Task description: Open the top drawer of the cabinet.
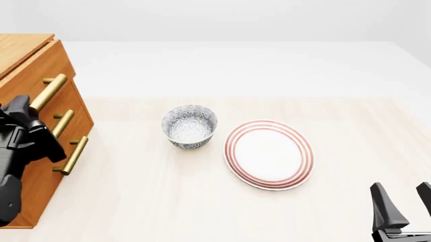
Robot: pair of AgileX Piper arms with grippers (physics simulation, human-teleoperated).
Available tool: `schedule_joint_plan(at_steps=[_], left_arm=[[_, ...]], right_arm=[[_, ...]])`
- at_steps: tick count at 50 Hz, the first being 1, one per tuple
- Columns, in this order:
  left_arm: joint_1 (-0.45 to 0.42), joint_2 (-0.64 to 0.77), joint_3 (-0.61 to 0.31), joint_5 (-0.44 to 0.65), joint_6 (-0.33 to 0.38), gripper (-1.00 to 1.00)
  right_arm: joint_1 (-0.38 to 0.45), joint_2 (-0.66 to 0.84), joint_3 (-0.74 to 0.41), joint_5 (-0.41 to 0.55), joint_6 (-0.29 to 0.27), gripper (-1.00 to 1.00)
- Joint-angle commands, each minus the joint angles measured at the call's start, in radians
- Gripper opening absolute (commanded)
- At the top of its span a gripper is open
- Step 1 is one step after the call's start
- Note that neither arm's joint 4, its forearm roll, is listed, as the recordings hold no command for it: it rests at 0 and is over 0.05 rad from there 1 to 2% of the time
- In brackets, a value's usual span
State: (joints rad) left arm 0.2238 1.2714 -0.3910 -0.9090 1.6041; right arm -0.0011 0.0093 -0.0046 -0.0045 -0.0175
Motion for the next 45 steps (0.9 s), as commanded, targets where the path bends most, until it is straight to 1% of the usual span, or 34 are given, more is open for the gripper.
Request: schedule_joint_plan(at_steps=[1,19,31,34,45], left_arm=[[-0.064,0.000,0.037,0.040,0.013,-1.00],[-0.116,-0.043,0.018,0.097,0.014,-1.00],[-0.147,-0.039,0.027,0.089,0.018,-1.00],[-0.157,-0.048,0.016,0.108,0.011,-1.00],[-0.189,-0.040,0.007,0.110,0.016,-1.00]], right_arm=[[0.000,0.000,0.000,0.000,0.000,1.00],[0.000,0.000,0.000,0.000,0.000,1.00],[0.000,0.000,0.000,0.000,0.000,1.00],[0.000,0.000,0.000,0.000,0.000,1.00],[0.000,0.000,0.000,0.000,0.000,1.00]])
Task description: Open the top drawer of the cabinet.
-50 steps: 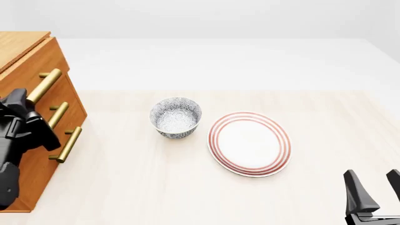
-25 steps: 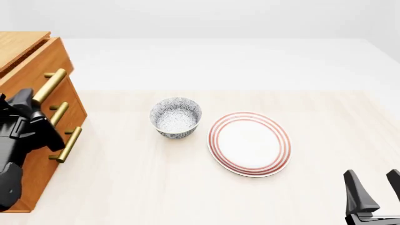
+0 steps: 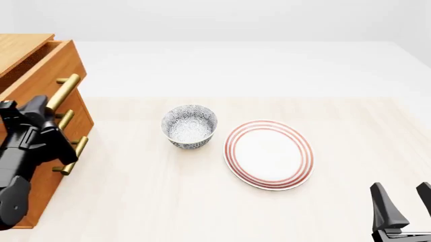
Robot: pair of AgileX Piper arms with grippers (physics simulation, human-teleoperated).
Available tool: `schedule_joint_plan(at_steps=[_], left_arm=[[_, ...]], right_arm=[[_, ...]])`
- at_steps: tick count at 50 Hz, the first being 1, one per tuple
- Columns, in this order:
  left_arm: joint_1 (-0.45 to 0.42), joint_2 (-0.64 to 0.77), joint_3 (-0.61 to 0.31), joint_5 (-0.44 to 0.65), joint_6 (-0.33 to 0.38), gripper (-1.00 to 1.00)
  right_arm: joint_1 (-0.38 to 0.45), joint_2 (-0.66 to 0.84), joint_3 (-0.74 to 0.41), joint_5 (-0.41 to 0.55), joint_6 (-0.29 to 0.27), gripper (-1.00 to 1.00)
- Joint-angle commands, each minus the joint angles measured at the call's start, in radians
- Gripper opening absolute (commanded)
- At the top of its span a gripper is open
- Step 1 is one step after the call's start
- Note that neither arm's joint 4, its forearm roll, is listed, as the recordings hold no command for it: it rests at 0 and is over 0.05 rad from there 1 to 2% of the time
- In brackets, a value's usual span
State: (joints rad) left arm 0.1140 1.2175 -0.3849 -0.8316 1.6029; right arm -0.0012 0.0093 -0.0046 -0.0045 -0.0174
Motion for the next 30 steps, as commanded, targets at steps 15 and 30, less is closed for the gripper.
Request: schedule_joint_plan(at_steps=[15,30], left_arm=[[-0.115,0.002,-0.022,0.056,0.020,-1.00],[-0.144,-0.014,-0.036,0.069,0.033,-1.00]], right_arm=[[0.000,0.000,0.000,0.000,0.000,1.00],[0.000,0.000,0.000,0.000,0.000,1.00]])
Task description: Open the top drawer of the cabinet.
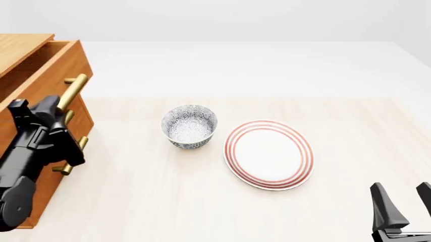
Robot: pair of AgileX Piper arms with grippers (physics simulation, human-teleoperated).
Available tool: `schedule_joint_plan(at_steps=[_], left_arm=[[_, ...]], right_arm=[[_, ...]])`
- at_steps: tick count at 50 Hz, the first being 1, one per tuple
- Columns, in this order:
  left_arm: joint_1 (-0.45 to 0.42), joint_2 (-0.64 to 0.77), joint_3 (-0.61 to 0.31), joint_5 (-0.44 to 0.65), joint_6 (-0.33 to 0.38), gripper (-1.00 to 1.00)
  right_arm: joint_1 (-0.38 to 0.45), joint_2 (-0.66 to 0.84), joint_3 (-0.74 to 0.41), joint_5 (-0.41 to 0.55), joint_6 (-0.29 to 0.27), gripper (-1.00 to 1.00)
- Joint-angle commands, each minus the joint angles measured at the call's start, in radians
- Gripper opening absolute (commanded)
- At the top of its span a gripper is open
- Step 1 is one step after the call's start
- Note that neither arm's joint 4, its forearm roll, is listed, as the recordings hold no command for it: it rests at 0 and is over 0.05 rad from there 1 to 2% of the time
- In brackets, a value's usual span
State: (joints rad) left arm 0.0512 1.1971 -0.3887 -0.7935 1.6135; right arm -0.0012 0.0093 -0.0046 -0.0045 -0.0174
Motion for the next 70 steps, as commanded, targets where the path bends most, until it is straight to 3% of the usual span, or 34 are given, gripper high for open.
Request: schedule_joint_plan(at_steps=[1,55,56,70], left_arm=[[-0.083,0.003,-0.034,0.038,0.021,-1.00],[-0.159,-0.120,0.009,0.068,0.031,-1.00],[-0.160,-0.123,0.012,0.068,0.030,1.00],[-0.201,-0.186,0.050,0.066,0.042,1.00]], right_arm=[[0.000,0.000,0.000,0.000,0.000,1.00],[0.000,0.000,0.000,0.000,0.000,1.00],[0.000,0.000,0.000,0.000,0.000,1.00],[0.000,0.000,0.000,0.000,0.000,1.00]])
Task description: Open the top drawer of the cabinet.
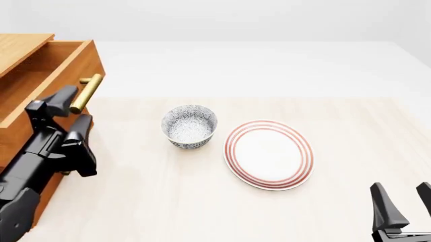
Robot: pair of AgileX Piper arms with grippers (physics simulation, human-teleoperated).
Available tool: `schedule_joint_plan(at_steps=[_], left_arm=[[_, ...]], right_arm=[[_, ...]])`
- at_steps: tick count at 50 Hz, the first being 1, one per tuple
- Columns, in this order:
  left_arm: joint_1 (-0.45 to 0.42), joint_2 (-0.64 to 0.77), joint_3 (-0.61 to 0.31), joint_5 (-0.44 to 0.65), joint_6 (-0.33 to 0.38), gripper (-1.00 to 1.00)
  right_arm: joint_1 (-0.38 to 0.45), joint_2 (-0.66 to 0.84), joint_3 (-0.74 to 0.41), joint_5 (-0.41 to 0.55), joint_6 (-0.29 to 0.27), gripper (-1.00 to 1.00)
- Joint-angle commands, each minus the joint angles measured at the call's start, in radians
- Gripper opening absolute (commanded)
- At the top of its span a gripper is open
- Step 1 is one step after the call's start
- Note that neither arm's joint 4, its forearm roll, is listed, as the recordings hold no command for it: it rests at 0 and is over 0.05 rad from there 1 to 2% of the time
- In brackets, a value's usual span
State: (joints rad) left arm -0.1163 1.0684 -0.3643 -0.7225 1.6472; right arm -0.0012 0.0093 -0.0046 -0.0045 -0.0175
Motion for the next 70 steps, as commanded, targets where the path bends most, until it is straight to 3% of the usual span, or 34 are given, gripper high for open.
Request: schedule_joint_plan(at_steps=[1,11,18,20,28,29,45,47,50,52,70], left_arm=[[-0.045,-0.070,0.033,-0.003,0.013,1.00],[-0.087,-0.089,0.053,0.007,0.001,1.00],[-0.130,-0.126,0.043,0.077,-0.043,1.00],[-0.138,-0.155,0.014,0.154,-0.090,1.00],[-0.142,-0.258,-0.015,0.259,-0.182,1.00],[-0.133,-0.273,-0.033,0.315,-0.215,1.00],[-0.125,-0.396,-0.170,0.564,-0.479,1.00],[-0.113,-0.425,-0.204,0.630,-0.551,1.00],[-0.091,-0.449,-0.206,0.644,-0.566,1.00],[-0.070,-0.468,-0.233,0.695,-0.624,1.00],[0.008,-0.448,-0.345,0.928,-0.891,1.00]], right_arm=[[0.000,0.000,0.000,0.000,0.000,1.00],[0.000,0.000,0.000,0.000,0.000,1.00],[0.000,0.000,0.000,0.000,0.000,1.00],[0.000,0.000,0.000,0.000,0.000,1.00],[0.000,0.000,0.000,0.000,0.000,1.00],[0.000,0.000,0.000,0.000,0.000,1.00],[0.000,0.000,0.000,0.000,0.000,1.00],[0.000,0.000,0.000,0.000,0.000,1.00],[0.000,0.000,0.000,0.000,0.000,1.00],[0.000,0.000,0.000,0.000,0.000,1.00],[0.000,0.000,0.000,0.000,0.000,1.00]])
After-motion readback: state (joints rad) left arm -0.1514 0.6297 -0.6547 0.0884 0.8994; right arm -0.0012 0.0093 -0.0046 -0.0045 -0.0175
